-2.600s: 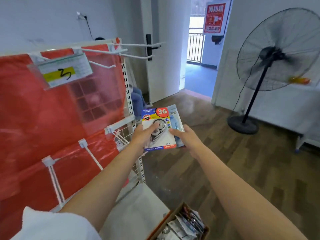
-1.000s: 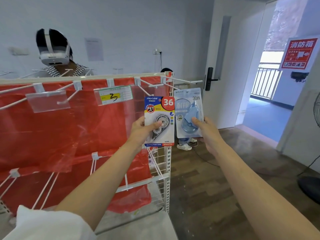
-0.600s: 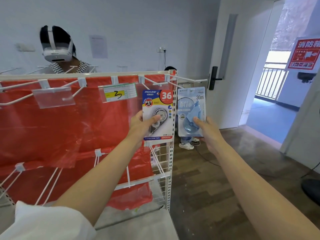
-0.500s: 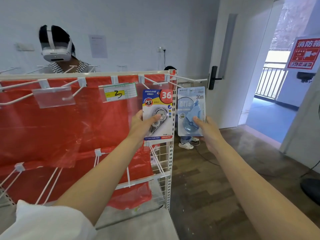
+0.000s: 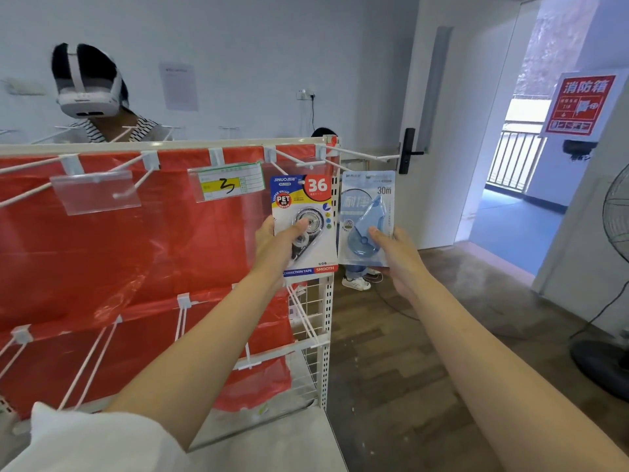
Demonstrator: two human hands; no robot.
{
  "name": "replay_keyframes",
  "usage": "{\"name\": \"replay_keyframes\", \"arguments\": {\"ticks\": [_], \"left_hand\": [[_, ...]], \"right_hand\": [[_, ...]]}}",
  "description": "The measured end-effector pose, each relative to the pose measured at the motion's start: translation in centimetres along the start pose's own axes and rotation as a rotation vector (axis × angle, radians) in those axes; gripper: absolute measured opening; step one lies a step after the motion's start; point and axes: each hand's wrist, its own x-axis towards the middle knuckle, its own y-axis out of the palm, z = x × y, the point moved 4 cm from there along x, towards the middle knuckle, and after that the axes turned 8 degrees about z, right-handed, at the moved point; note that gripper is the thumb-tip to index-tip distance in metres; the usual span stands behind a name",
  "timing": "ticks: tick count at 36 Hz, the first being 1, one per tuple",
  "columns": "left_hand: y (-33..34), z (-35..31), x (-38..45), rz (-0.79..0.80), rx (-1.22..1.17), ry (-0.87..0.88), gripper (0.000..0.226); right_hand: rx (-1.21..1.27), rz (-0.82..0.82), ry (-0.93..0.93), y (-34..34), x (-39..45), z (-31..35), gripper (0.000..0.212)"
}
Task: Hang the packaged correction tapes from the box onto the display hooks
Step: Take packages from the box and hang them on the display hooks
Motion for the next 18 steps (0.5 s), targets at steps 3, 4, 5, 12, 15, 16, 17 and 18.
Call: {"name": "replay_keyframes", "arguments": {"ticks": [3, 4, 5, 12, 15, 16, 17, 18], "left_hand": [[-0.5, 0.2, 0.4, 0.004, 0.036, -0.024, 0.017], [-0.7, 0.3, 0.5, 0.004, 0.055, -0.026, 0.014], [-0.8, 0.3, 0.6, 0.004, 0.071, -0.025, 0.012], [-1.8, 2.4, 1.2, 0.053, 0.188, -0.061, 0.02], [-2.7, 3.7, 1.6, 0.053, 0.221, -0.057, 0.018], [-2.9, 3.9, 1.9, 0.062, 0.225, -0.068, 0.018], [-3.0, 4.1, 2.3, 0.065, 0.222, -0.083, 0.017], [-3.2, 4.1, 2.8, 0.066, 0.223, -0.092, 0.015]], "right_hand": [[-0.002, 0.001, -0.006, 0.1, -0.1, 0.1, 0.052], [-0.008, -0.001, -0.009, 0.1, 0.0, 0.0, 0.052], [-0.019, -0.004, -0.015, 0.1, -0.1, 0.0, 0.051], [-0.073, 0.015, -0.009, 0.4, 0.3, -1.4, 0.055], [-0.075, 0.033, -0.002, 0.6, 1.1, -1.7, 0.055], [-0.095, 0.034, 0.001, 0.8, 1.4, -1.7, 0.054], [-0.112, 0.036, -0.002, 0.9, 1.6, -1.6, 0.053], [-0.12, 0.04, -0.001, 1.2, 2.0, -1.5, 0.052]]}}
